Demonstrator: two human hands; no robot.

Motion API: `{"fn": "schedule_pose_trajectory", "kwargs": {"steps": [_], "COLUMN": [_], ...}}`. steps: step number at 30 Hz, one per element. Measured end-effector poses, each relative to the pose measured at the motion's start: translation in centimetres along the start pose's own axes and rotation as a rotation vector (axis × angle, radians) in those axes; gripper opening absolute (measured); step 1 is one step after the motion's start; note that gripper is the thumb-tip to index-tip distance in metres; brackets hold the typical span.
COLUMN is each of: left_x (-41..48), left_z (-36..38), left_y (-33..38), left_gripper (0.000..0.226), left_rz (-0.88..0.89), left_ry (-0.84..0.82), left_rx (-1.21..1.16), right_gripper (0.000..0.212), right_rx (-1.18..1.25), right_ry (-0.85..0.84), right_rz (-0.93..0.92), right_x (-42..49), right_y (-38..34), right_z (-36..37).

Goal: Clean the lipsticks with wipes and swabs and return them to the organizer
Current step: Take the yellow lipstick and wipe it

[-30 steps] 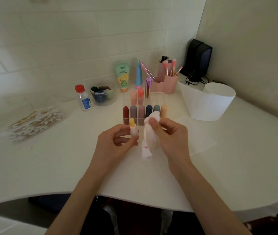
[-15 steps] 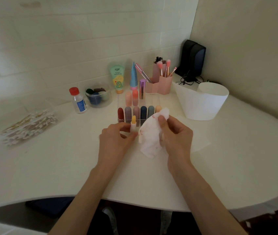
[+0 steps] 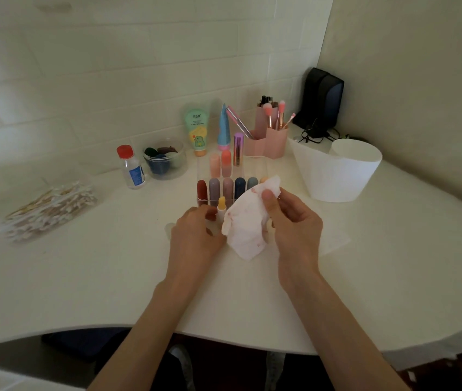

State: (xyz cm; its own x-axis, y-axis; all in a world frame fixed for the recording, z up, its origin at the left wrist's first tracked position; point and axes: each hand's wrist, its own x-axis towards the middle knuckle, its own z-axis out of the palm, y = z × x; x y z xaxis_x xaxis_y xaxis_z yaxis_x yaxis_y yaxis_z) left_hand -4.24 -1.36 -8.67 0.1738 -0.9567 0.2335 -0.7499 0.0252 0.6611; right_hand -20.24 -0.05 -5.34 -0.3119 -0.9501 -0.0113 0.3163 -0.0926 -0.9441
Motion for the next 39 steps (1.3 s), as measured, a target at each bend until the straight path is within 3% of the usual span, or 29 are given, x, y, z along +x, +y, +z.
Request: {"fn": "schedule_pose_trajectory", "kwargs": {"steps": [4,9,11,15,18,22,25,34,39], "left_x": [-1.1,-3.2,-3.2,-2.9,-2.8,-2.5,-2.8,-3.6,-3.7], "left_z": [-1.3,-4.7,-5.7,-6.2,-6.1,-6.6,-7.1,-7.1,-7.1], "left_y": [-0.2,-1.6,-3.0,-4.8,-4.9,-4.2,-3.9,-3.8,-4.0], "left_gripper": [0.023,0.019,0.021,0.027,0.017,0.013,0.028,0.026,0.020], "left_rz": [0.067,0.155,0.134,-0.001,-0.018,-0.139,-0.161,-0.051,-0.063], "left_ry": [0.054,0.334,0.327,0.148,0.142,0.121,0.058,-0.114,-0.147], "left_rx": [-0.010,0.002,0.069,0.147,0.085,-0.593,-0.847,-0.913,-0.888], "right_gripper": [0.037,0.065,0.072,0.052,0.035,0.020,0.020,0.021,0.014], "right_rx": [0.091,0.084,0.068,0.038,0.030,-0.131,-0.374,-0.419,-0.512], "right_ry": [-0.120,-0.319,-0.369,-0.436,-0.489,-0.497,-0.477,-0.416,-0.430], "right_rz": [-0.012,-0.038,-0.016,-0.013,-0.033,-0.143,-0.354,-0.592,-0.821], "right_x": [-0.2,0.1,0.0,-0.4,-0.9,-1.6,-2.2,-3.1,-3.4], "right_y": [-0.5,0.5,0.5,0.3,0.1,0.4,1.6,2.7,3.5], "right_z": [0.6,0.4,0.4,0.5,0.7,1.3,1.7,2.5,2.8]}}
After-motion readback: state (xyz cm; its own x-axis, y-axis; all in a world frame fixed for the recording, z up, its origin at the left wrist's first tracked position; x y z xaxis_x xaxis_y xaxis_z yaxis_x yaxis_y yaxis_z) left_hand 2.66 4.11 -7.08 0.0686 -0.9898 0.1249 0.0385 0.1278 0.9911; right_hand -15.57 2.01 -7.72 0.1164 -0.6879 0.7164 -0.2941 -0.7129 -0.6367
